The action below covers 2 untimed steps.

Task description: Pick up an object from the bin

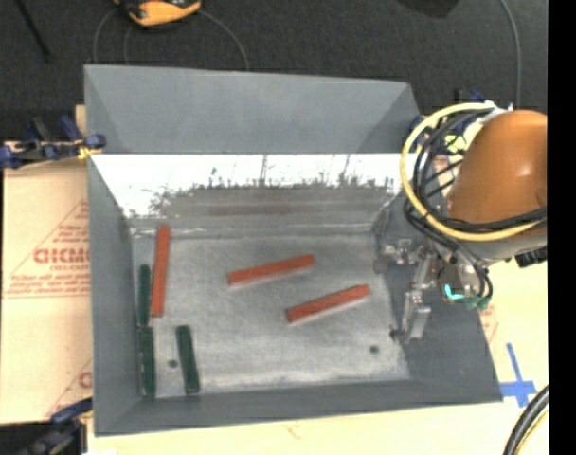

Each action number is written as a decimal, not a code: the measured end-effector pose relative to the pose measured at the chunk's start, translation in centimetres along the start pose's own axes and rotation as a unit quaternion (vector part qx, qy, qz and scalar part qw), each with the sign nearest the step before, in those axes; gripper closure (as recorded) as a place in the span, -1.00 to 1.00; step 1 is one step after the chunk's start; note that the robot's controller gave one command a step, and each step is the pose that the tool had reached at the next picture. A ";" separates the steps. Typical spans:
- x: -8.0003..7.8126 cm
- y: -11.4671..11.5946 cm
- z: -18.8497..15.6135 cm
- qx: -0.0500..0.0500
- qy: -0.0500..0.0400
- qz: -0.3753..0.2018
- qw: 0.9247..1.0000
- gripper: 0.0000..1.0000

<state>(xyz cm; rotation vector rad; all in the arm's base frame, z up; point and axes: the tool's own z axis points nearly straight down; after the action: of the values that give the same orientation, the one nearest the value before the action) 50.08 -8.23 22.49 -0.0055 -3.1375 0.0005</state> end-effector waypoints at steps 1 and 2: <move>-0.2 0.0 -0.4 0.001 -0.004 -0.002 1.000 -1.00; -2.3 5.5 3.3 0.001 -0.006 -0.021 1.000 -1.00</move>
Offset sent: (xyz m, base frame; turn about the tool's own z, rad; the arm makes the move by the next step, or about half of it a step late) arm 0.0384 0.1034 -0.0655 -0.0797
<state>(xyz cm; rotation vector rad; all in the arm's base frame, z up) 52.43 -2.79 19.21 0.0593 -3.1484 0.0035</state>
